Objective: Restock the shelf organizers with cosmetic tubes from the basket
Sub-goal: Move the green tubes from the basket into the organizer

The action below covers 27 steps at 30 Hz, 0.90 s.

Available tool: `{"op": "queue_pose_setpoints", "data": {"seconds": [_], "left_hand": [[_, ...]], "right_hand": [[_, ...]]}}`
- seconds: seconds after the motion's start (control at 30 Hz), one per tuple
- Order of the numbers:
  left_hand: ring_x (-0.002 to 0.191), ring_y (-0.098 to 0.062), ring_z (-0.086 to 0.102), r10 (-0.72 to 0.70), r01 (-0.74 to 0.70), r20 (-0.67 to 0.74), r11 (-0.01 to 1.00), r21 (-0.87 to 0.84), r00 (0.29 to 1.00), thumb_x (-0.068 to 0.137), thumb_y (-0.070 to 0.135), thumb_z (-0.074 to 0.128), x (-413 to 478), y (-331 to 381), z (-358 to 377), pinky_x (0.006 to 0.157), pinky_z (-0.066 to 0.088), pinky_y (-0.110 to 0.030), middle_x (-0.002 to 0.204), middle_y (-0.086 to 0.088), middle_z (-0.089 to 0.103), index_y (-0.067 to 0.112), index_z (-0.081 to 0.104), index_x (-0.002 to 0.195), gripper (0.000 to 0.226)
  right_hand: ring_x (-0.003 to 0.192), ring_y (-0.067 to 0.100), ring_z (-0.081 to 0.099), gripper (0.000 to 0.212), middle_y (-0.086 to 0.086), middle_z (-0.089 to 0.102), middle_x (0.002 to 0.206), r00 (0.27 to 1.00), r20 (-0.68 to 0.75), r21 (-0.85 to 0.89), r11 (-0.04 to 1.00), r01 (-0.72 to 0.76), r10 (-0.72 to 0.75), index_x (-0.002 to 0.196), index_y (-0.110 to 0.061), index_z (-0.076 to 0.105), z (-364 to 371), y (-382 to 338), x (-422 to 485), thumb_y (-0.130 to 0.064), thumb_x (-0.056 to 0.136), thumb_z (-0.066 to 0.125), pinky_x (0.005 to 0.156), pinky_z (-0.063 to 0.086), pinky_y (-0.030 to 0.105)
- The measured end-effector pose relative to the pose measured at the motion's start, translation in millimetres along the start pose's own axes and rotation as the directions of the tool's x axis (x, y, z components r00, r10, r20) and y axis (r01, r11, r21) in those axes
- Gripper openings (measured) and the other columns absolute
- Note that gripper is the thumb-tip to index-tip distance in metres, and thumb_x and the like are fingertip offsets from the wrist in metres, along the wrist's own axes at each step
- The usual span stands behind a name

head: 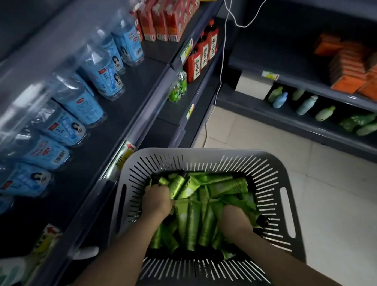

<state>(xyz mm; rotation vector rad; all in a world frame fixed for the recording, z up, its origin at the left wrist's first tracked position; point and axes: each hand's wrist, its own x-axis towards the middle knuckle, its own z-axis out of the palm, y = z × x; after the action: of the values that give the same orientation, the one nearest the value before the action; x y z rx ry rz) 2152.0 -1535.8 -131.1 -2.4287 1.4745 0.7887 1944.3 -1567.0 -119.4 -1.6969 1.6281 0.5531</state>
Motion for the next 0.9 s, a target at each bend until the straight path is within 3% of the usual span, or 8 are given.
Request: {"op": "queue_pose_setpoints", "data": {"seconds": [0.07,0.2,0.3,0.37,0.5,0.63,0.8,0.9], "left_hand": [[0.094,-0.031,0.055,-0.020,0.022,0.035,0.998,-0.061,0.999,0.077,0.044,0.070,1,1,-4,0.074,0.048,-0.036,0.097,-0.009,0.060,0.012,0.056,0.083,0.036],[0.081,-0.027,0.059,-0.010,0.011,0.004,0.951,-0.308,1.000,0.073,0.022,0.074,-8,-1,-13,0.061,0.044,-0.031,0.090,-0.007,0.060,0.011,0.051,0.090,0.031],[0.073,-0.019,0.055,0.013,-0.034,-0.056,0.918,-0.395,0.998,0.069,0.025,0.079,-21,-4,-26,0.054,0.037,-0.028,0.081,0.001,0.057,0.010,0.060,0.090,0.031],[0.072,-0.018,0.059,-0.002,-0.037,-0.088,0.900,-0.433,0.996,0.067,0.027,0.080,-32,-6,-39,0.056,0.045,-0.030,0.079,0.001,0.062,0.010,0.066,0.086,0.029],[0.075,-0.013,0.058,-0.019,-0.046,-0.113,0.836,-0.546,0.993,0.067,0.025,0.081,-58,-14,-70,0.054,0.039,-0.021,0.084,0.000,0.064,0.013,0.067,0.089,0.029],[0.080,-0.011,0.057,-0.025,-0.078,-0.162,0.798,-0.597,0.987,0.071,0.020,0.075,-98,-22,-113,0.053,0.034,-0.018,0.086,0.005,0.061,0.018,0.064,0.092,0.023],[0.065,-0.009,0.056,-0.099,-0.170,-0.350,0.733,-0.659,0.932,0.063,0.017,0.079,-170,-38,-167,0.053,0.038,-0.023,0.068,0.006,0.061,0.021,0.063,0.075,0.021],[0.049,0.002,0.051,-0.176,-0.241,-0.480,0.689,-0.683,0.859,0.059,0.022,0.084,-217,-58,-197,0.051,0.040,-0.021,0.054,0.010,0.058,0.019,0.066,0.067,0.020]], "right_hand": [[0.089,0.024,0.066,0.017,0.009,0.068,0.094,0.997,0.072,0.062,0.998,-0.021,0.017,0.095,-0.004,0.067,-2,-1,1,-0.016,0.086,0.057,0.070,0.051,0.028],[0.055,0.018,0.056,0.014,0.006,0.059,0.066,0.978,0.206,0.414,0.902,-0.127,0.044,0.072,-0.007,0.062,-4,0,1,-0.013,0.069,0.074,0.048,0.044,0.022],[0.073,0.028,0.068,0.034,0.015,0.071,0.081,0.963,0.258,0.666,0.736,-0.118,-0.079,0.086,-0.004,0.066,-15,0,-4,-0.015,0.059,0.082,0.068,0.056,0.039],[0.087,0.031,0.069,0.041,0.016,0.073,0.094,0.955,0.241,0.768,0.635,-0.081,-0.170,0.095,-0.007,0.067,-27,-3,-11,-0.015,0.059,0.085,0.080,0.056,0.044],[0.084,0.029,0.069,0.025,0.015,0.073,0.094,0.940,0.140,0.858,0.512,0.041,-0.311,0.098,-0.008,0.070,-53,-20,-36,-0.007,0.074,0.076,0.075,0.056,0.043],[0.065,0.020,0.068,0.007,0.012,0.071,0.079,0.916,0.028,0.917,0.375,0.137,-0.401,0.088,-0.005,0.071,-79,-45,-75,-0.005,0.084,0.066,0.055,0.052,0.026],[0.074,0.022,0.062,0.016,0.009,0.067,0.081,0.834,-0.033,0.884,0.374,0.282,-0.551,0.096,-0.004,0.069,-103,-80,-133,-0.014,0.083,0.067,0.067,0.046,0.031],[0.076,0.025,0.055,0.020,0.012,0.059,0.080,0.763,-0.072,0.852,0.358,0.382,-0.642,0.095,-0.002,0.066,-117,-110,-172,-0.015,0.080,0.070,0.071,0.043,0.036]]}}
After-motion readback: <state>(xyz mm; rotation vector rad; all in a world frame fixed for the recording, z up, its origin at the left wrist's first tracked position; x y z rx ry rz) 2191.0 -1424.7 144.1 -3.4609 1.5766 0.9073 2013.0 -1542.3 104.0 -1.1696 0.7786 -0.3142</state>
